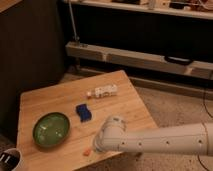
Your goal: Place the pepper in the ceramic bowl
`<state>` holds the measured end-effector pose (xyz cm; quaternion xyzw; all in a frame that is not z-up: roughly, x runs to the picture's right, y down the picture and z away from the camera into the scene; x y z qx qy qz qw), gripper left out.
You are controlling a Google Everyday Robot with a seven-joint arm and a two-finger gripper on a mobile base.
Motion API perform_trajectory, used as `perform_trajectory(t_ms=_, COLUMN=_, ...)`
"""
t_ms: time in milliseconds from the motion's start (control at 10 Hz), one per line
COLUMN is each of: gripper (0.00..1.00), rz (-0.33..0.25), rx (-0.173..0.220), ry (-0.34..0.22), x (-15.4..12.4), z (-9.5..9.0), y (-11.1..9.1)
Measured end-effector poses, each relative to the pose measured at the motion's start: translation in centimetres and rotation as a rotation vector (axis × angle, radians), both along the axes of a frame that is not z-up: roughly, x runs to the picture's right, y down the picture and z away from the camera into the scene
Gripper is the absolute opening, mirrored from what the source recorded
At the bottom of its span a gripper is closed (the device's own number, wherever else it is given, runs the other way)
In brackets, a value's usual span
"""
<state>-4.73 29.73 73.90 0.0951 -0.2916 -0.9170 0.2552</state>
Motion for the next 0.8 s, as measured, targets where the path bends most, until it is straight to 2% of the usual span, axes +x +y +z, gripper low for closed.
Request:
perform_trajectory(t_ms=200, gripper=0.77, rz=0.006, rx=0.007, ry=0.021, x=1.1, z=0.0, y=0.6)
perform_trajectory(t_ms=300, gripper=0.70, rz=0.004, rx=0.007, ry=0.024, x=1.1, z=0.0, y=0.7)
perform_trajectory(t_ms=700, gripper=0.26, rz=-0.006, rx=0.004, ry=0.022, x=0.6, z=1.0, y=1.7)
perform_trajectory(t_ms=800, gripper=0.19, rz=-0.008, rx=0.004, ry=0.019, x=0.4, z=1.2, y=1.9)
